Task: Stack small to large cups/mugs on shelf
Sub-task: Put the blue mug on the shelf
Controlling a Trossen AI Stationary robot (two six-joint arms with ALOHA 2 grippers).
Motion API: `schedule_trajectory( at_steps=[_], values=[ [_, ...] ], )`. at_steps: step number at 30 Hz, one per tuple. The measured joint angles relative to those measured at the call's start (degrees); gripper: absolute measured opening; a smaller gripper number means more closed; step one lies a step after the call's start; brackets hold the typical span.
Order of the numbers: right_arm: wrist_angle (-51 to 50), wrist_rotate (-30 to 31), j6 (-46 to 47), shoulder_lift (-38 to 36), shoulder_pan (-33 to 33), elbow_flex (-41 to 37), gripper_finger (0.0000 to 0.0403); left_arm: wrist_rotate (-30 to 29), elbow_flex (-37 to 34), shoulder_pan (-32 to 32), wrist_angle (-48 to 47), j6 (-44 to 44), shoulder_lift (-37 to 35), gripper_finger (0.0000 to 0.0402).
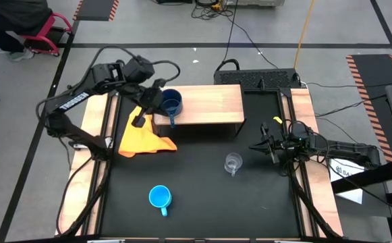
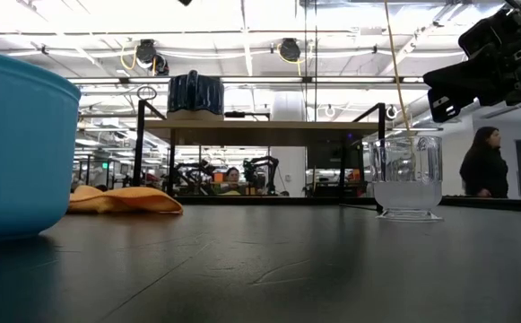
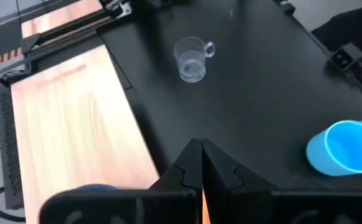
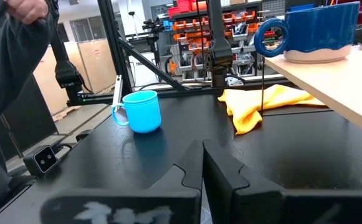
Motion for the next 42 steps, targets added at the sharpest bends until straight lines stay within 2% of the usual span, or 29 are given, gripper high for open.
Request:
schedule_trajectory(
  at_steps=[9,14,17,21,27,33,36,42],
  values=[
    [0.0,0.0,0.13,-0.01,0.0,0.0,0.0,-0.32,-13.06,0.87,10.49,-2.89,-14.44,0.0],
    [0.02,0.0,-0.36,0.0,0.0,0.0,0.0,0.65,-18.97,0.82,18.15,-8.53,-21.95,0.0],
    [0.02,0.0,-0.91,-0.02,0.0,0.0,0.0,2.19,-21.25,-0.18,17.57,-8.88,-24.11,0.0],
    [0.02,0.0,-0.9,-0.02,0.0,0.0,0.0,-4.87,-22.82,0.09,15.91,-10.58,-27.24,0.0],
    [0.04,0.0,-0.9,0.0,0.0,0.0,0.0,-3.27,-25.76,-0.88,16.94,-12.92,-31.13,0.0],
    [0.02,0.0,-0.92,0.0,0.0,0.0,0.0,0.41,-34.0,-4.78,29.25,-15.03,-34.23,0.0],
    [0.02,0.0,-0.89,-0.02,0.0,0.0,0.0,-2.61,-37.96,-7.54,34.42,-15.17,-35.36,0.0],
    [0.0,0.0,-0.5,0.0,0.0,0.0,0.0,-4.21,-43.48,-9.93,39.38,-14.99,-38.52,0.0]
  ],
)
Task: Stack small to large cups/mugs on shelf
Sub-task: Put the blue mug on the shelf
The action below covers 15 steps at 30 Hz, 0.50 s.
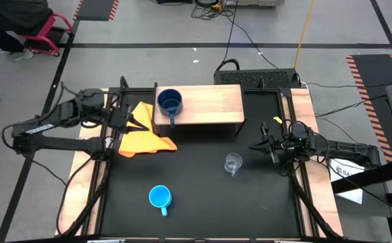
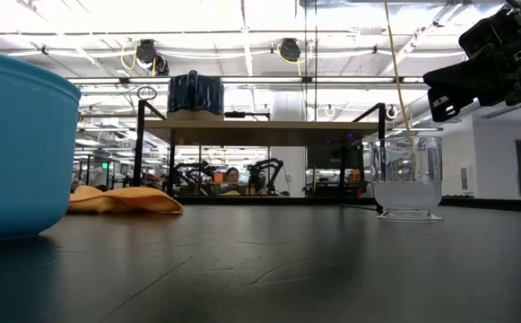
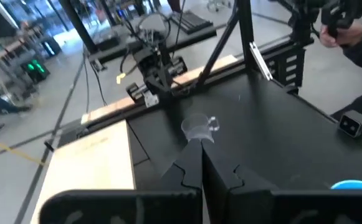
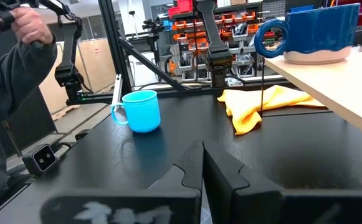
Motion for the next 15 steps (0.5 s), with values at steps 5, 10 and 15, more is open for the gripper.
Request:
schedule_trajectory(
  at_steps=[5,10,15],
  values=[
    [-0.02,0.0,0.0,-0.01,0.0,0.0,0.0,-0.42,-3.29,-0.15,2.39,-1.46,-4.64,0.0],
    [-0.02,0.0,-0.02,-0.02,0.0,0.0,0.0,-3.79,-6.28,-0.11,5.25,-2.67,-9.38,0.0],
    [-0.02,0.0,0.0,-0.01,0.0,0.0,0.0,-3.29,-8.78,-0.13,5.39,-4.08,-11.66,0.0]
  ],
)
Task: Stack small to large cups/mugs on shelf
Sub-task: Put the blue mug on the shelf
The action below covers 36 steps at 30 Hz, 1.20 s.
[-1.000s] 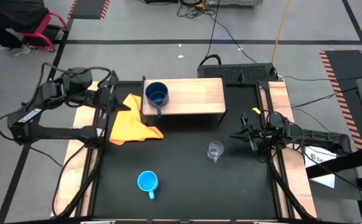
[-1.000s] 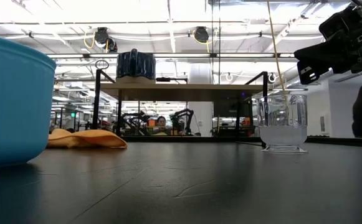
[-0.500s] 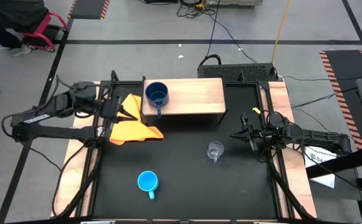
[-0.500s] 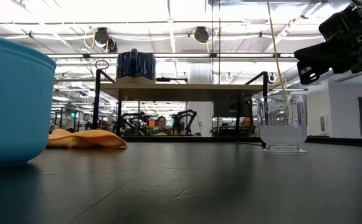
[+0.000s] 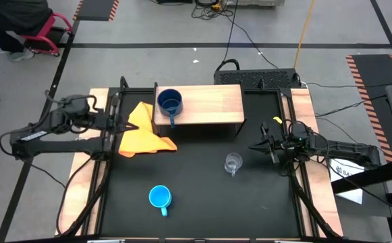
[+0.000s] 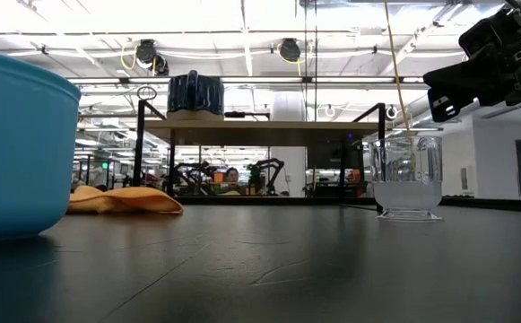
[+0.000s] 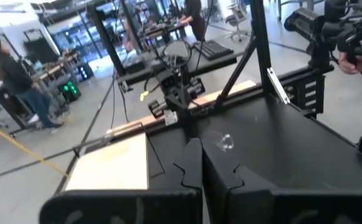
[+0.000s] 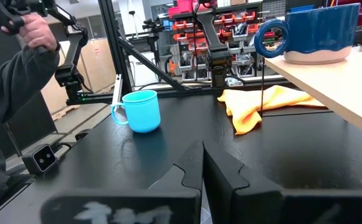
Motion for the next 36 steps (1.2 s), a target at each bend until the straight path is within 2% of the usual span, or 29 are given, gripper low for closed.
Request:
schedule_trajectory(
  at_steps=[10,15,18,22,28,33,36],
  values=[
    [0.0,0.0,0.02,0.0,0.0,0.0,0.0,-0.33,-6.53,-0.01,0.63,-2.0,-0.48,0.0],
    [-0.02,0.0,0.02,0.01,0.0,0.0,0.0,0.5,-14.27,-0.76,11.39,-2.12,-3.13,0.0],
    [-0.04,0.0,0.3,0.0,0.02,0.0,0.0,0.61,-16.51,-1.06,13.75,-2.11,-5.84,0.0],
    [-0.09,-0.02,1.09,-0.01,0.0,0.0,0.0,-0.11,-17.32,-1.16,13.69,-3.2,-9.83,0.0],
    [-0.88,-0.02,1.09,0.0,0.0,0.0,0.0,3.11,-17.33,-2.42,14.53,-6.08,-12.73,0.0],
    [-0.87,-0.02,1.01,-0.01,0.0,0.0,0.0,2.42,-17.42,-5.39,14.37,-5.63,-12.8,0.0],
    [-0.87,-0.02,1.03,0.0,0.02,0.0,0.0,-0.79,-19.1,-7.6,15.52,-4.01,-12.81,0.0]
  ],
)
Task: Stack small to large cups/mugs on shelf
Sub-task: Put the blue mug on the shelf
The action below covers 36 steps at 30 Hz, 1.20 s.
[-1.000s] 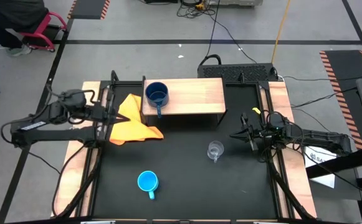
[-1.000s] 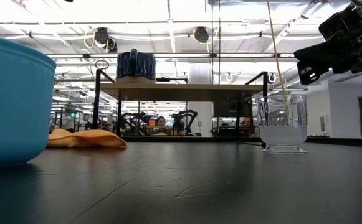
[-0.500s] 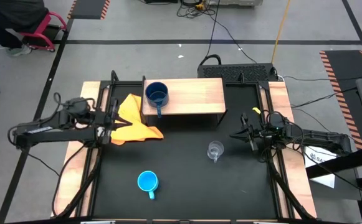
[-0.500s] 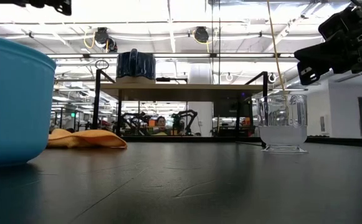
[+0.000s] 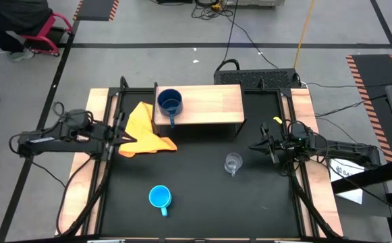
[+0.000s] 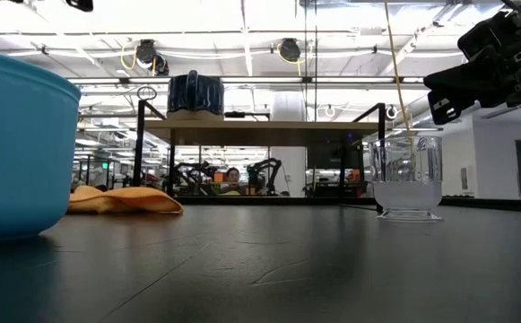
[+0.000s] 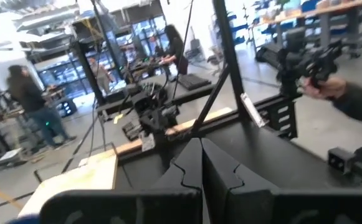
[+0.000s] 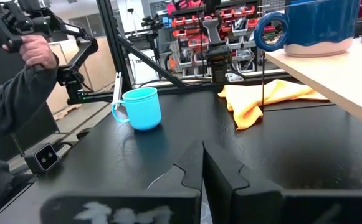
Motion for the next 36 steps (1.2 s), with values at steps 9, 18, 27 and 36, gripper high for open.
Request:
schedule_trajectory(
  at_steps=[9,18,27,36],
  values=[
    [-0.02,0.0,0.04,0.0,-0.01,0.0,0.0,-6.78,-6.79,-4.13,6.65,-0.32,0.03,0.0],
    [-0.02,-0.02,0.04,0.01,0.0,0.0,0.0,-8.8,-10.8,-5.68,11.08,-1.2,-1.66,0.0],
    [-0.86,-0.02,-0.19,0.01,-0.01,0.0,0.0,-12.3,-15.25,-6.74,11.11,-1.48,-5.57,0.0],
    [-0.85,-0.02,-0.22,0.01,-0.01,0.0,0.0,-13.05,-21.01,-6.74,11.01,-2.45,-11.33,0.0]
  ],
)
